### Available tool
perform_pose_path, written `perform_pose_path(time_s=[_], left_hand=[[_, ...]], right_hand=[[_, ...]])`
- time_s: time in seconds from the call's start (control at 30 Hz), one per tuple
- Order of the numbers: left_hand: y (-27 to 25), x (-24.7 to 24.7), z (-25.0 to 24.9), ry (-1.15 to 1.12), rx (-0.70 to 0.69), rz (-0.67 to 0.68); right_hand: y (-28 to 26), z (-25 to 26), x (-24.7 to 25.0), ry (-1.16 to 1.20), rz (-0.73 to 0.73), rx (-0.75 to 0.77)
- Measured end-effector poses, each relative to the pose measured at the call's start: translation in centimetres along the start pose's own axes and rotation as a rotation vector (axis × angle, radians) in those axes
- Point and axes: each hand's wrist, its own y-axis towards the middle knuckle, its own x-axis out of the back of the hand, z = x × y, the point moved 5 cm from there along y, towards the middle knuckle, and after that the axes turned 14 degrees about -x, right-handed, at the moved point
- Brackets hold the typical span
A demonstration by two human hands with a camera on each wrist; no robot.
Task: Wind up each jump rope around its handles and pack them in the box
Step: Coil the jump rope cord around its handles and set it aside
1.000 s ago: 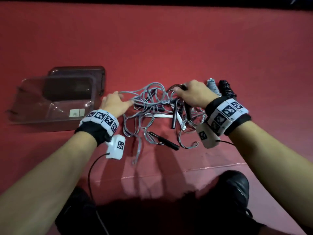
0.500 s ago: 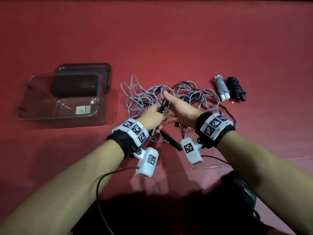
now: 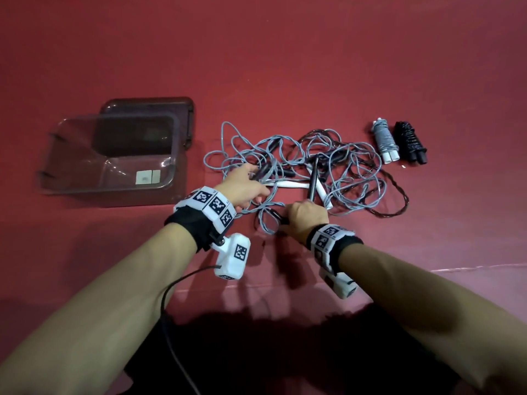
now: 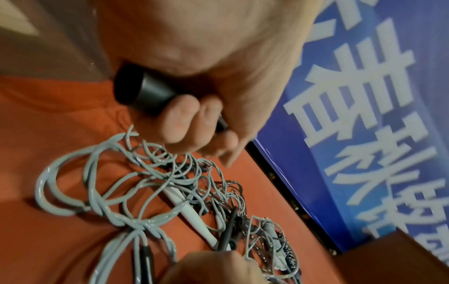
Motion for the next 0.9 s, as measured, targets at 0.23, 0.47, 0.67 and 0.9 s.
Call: perform_pose_path(time_s=[0.23, 0.47, 0.67, 0.9], left_hand=[[-0.5, 0.7, -1.8, 0.094, -0.127, 0.127], [-1.7, 1.0, -4.2, -0.651, 0.143, 0.082], [-1.7, 3.4, -5.7, -0.285, -0.097, -0.177], [-2.2, 2.7, -7.6, -0.275, -0.385, -0.173]], right_hand=[[1.0, -1.5, 1.4, 0.378, 0.198, -0.144], [0.6, -1.3, 10.1, 1.592, 0.307, -0.16], [-2.3, 0.0, 15.7, 1.646, 0.229, 0.021], [-3.7, 1.5, 15.0, 1.154, 0.304, 0.237]])
